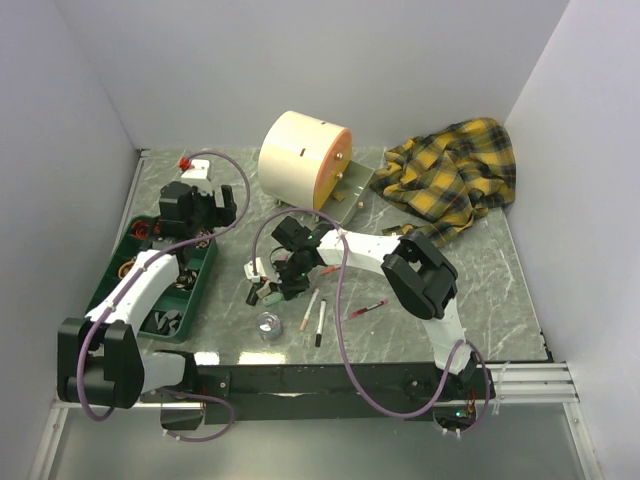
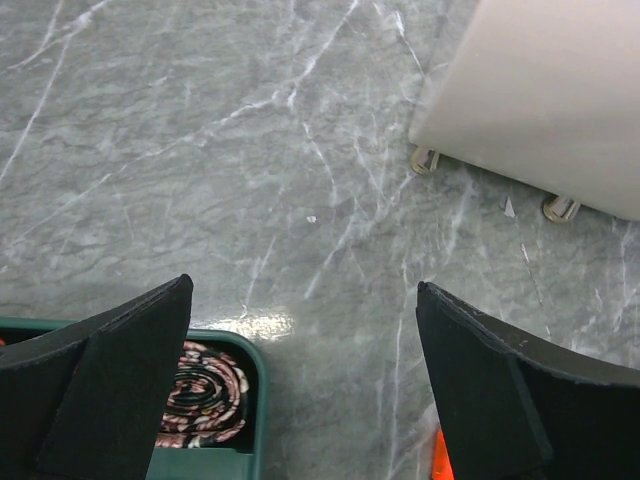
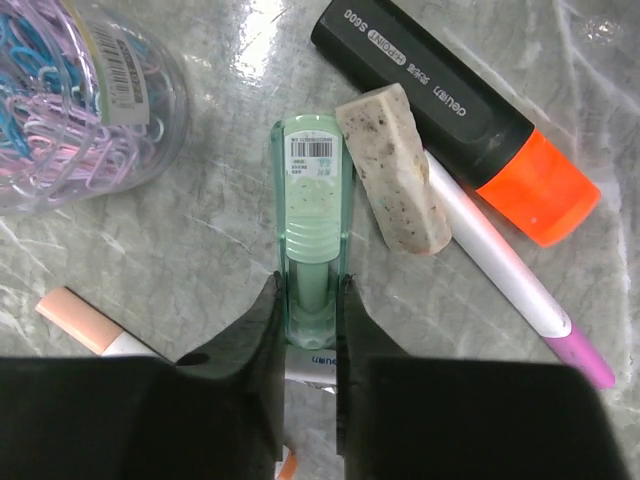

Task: Sort the stationery into containers
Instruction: Pick up the stationery from the center of the board.

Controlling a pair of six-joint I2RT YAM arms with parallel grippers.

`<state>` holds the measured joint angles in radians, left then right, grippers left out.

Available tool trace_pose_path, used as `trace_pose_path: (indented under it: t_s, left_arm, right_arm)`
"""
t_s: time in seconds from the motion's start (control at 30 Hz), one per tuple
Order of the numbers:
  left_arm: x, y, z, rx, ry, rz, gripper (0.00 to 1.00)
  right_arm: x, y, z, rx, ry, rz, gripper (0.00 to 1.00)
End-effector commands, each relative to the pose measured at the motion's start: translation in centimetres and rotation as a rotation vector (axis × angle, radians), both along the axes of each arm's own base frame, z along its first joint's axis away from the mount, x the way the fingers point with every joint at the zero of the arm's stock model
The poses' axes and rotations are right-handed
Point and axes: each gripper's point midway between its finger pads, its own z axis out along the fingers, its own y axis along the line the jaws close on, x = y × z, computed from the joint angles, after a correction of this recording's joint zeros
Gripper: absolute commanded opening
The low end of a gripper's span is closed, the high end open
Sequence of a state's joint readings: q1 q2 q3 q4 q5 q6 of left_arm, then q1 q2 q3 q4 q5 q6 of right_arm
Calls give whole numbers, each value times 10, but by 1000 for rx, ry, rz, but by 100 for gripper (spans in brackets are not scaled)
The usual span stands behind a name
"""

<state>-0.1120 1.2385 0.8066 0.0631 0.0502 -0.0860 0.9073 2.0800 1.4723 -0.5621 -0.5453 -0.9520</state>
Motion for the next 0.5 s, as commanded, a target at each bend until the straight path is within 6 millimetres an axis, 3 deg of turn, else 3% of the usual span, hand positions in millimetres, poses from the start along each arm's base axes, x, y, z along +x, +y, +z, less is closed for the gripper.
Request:
trace_pose_path:
  t_s: [0.0,0.1,0.13,0.3,0.33,0.47]
  left_arm:
    - [-2,-5,17,28,-55,-14,99]
    - [-1,-6,29,31,-74,-24,99]
    - [0,-7,32,32,-79,-34,99]
    - [17,5,55,2,-105,-13,99]
    - [21,7,57,-5,-104,-4,99]
    - [39,13,81,-12,-160,26,99]
  right_arm:
    - [-14,-19,-3,-76,33,3,7]
    - [-13,-39,19,-79,31,17,3]
    - [-13,-45,35,-56,9,22,2]
    - [7,-76,80,-21,-30,-42,1]
    - [27,-83,97,12,-48,-102,2]
    - [69,-103,133,83,-94,-297,2]
